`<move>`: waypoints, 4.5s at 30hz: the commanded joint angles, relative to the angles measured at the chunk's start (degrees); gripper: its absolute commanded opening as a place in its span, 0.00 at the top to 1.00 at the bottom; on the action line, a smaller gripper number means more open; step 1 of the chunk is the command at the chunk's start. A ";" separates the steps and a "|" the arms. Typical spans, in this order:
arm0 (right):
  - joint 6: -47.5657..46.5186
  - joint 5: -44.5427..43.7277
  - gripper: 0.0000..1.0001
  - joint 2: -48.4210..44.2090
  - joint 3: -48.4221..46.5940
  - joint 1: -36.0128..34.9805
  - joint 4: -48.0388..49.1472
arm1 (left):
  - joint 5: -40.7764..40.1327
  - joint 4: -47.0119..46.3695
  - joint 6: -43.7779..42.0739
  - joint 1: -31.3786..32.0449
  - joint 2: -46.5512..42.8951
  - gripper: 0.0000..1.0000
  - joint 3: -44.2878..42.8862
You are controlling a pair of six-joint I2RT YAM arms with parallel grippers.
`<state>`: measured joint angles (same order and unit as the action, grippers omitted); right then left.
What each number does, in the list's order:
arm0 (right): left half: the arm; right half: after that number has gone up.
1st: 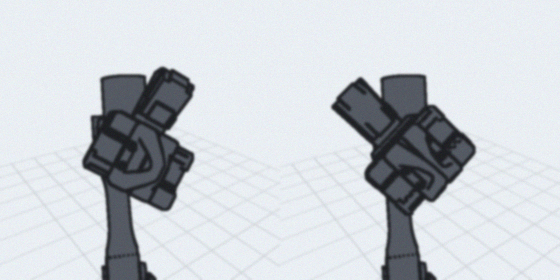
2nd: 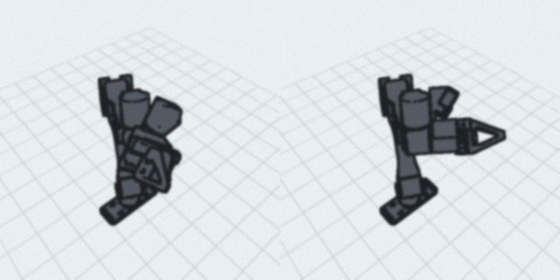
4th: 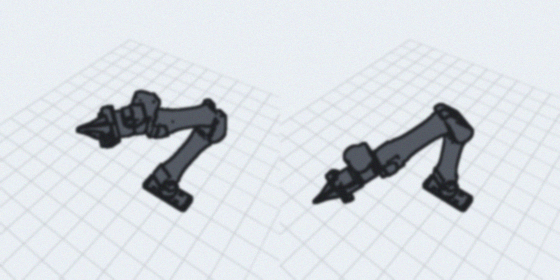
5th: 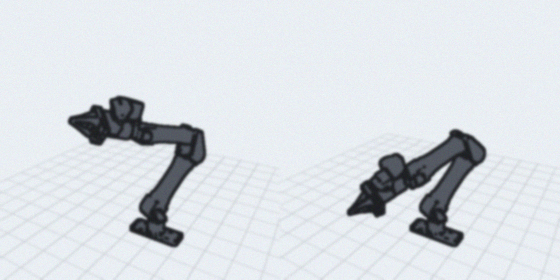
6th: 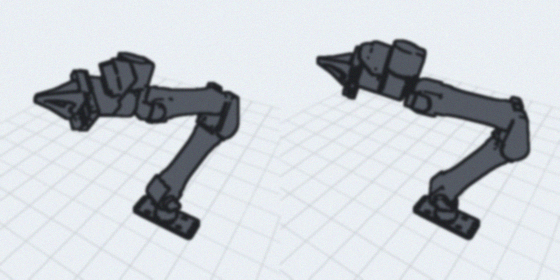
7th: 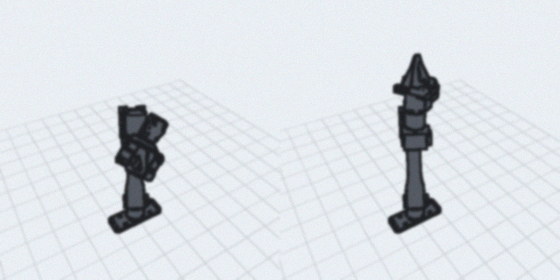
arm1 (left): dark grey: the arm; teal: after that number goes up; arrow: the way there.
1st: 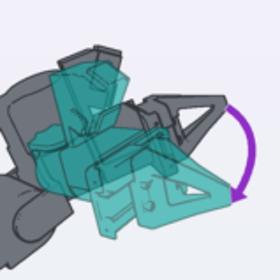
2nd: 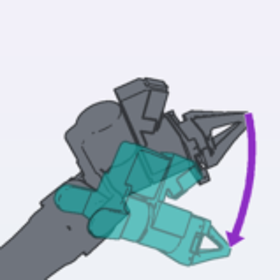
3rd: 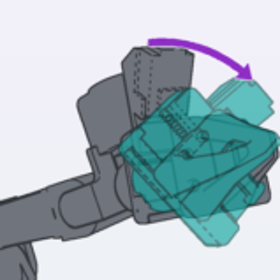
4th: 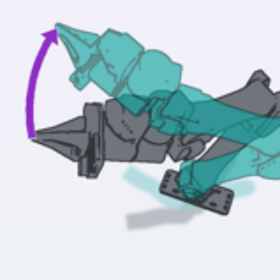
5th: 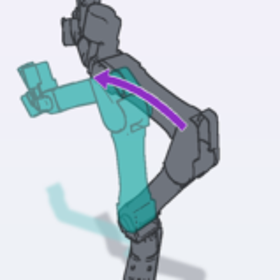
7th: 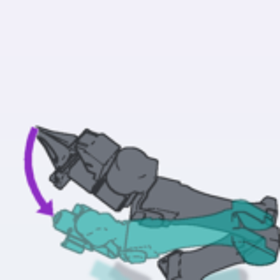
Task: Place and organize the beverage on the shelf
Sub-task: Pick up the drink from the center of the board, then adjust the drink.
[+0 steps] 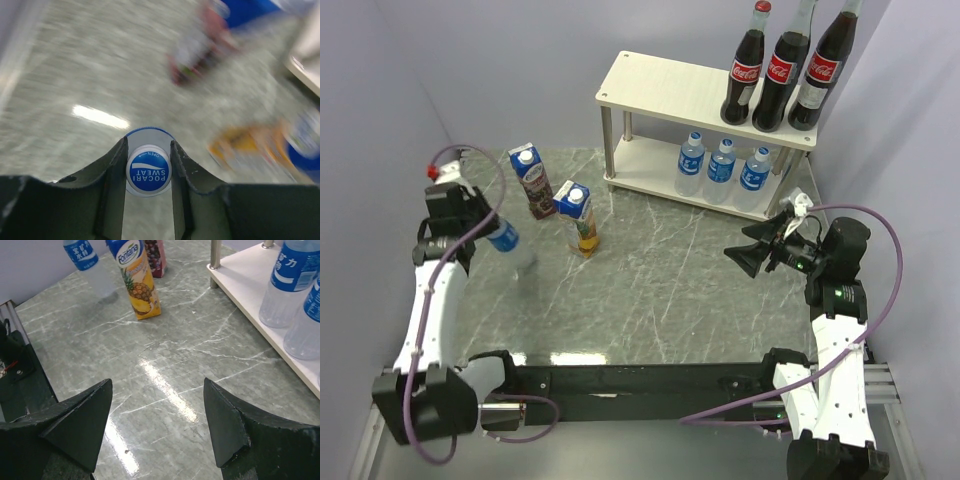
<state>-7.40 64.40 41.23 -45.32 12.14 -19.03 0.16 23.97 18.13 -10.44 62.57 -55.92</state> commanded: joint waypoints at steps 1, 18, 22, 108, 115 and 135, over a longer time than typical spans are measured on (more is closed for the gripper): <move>-2.18 3.62 0.21 -0.36 -0.91 -0.28 -0.22 | 10.46 -1.74 -0.11 7.41 -8.05 1.00 1.07; -19.74 8.82 0.21 2.53 -0.82 -8.88 -9.36 | 25.88 -12.27 0.77 39.57 -10.99 1.00 1.00; -21.61 6.63 0.20 3.24 -0.21 -14.68 -9.90 | 18.22 -12.72 -1.86 50.67 -2.55 1.00 -6.89; 20.05 -30.30 1.00 0.16 6.82 -17.24 18.85 | 12.49 -42.16 -3.98 71.43 31.55 0.01 -10.52; 21.11 -29.07 1.00 0.08 6.82 -17.24 18.76 | 10.92 -42.60 -2.93 71.70 36.74 0.00 -14.83; 22.25 -24.24 0.87 0.34 6.38 -16.54 18.85 | 7.48 -39.95 -3.98 71.87 40.80 0.63 -19.32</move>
<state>12.27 33.93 43.51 -35.35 -4.12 -7.01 7.70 -11.38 14.46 61.47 103.50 -72.69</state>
